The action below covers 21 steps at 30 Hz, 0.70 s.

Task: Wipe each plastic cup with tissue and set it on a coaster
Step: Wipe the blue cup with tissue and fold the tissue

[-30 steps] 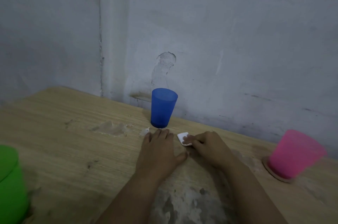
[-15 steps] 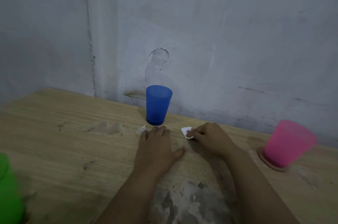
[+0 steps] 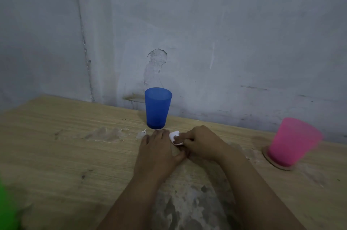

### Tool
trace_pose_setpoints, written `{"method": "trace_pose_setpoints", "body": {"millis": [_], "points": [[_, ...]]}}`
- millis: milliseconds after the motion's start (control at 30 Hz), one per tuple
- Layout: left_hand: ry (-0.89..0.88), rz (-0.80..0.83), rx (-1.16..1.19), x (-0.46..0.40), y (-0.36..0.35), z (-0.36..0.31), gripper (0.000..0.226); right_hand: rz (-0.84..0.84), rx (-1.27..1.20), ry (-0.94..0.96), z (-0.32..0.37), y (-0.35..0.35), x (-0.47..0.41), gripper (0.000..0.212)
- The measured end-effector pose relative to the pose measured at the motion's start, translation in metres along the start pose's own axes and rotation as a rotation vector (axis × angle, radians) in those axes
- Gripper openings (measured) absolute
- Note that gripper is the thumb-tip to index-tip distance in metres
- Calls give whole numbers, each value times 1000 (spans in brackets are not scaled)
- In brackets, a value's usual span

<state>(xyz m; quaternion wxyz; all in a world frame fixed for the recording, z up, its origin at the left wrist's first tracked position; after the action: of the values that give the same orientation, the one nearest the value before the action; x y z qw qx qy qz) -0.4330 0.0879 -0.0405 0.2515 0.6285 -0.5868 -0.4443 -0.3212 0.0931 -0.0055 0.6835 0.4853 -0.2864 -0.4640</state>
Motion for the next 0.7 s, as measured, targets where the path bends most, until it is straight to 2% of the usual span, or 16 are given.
{"method": "trace_pose_setpoints", "body": {"millis": [100,267,367,467,500,567,600,700], "points": [[11,-2,-9,-1,-1,2,57,22,85,8,2,-7,-6,35],[38,30,-69,-2,-4,4,69,-26,266,-120,4,-10,-13,38],[53,48,-93,-3,-4,5,77,55,330,-175,3,-3,-10,26],[48,59,-90,-2,-3,4,76,13,422,-151,14,5,-3,7],[43,62,-84,-1,-3,4,75,9,434,-149,16,7,-1,8],[39,69,-75,1,-2,3,74,17,412,-158,23,9,-1,29],[42,70,-77,1,-1,3,75,24,373,-155,25,9,-2,33],[47,47,-102,1,2,1,79,-28,147,-184,14,14,-8,31]]}}
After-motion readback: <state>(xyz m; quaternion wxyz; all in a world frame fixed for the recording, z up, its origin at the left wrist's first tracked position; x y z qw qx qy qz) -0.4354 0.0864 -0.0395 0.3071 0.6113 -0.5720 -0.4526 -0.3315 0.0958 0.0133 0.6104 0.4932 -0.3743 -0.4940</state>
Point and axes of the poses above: each hand's wrist, its own x-axis away from the middle knuckle, its own y-axis out of the back of the hand, z = x × y, the point moved 6 cm from there along -x, towards the middle knuckle, and after that the axes turned 9 degrees about y, right-handed, at the moved point
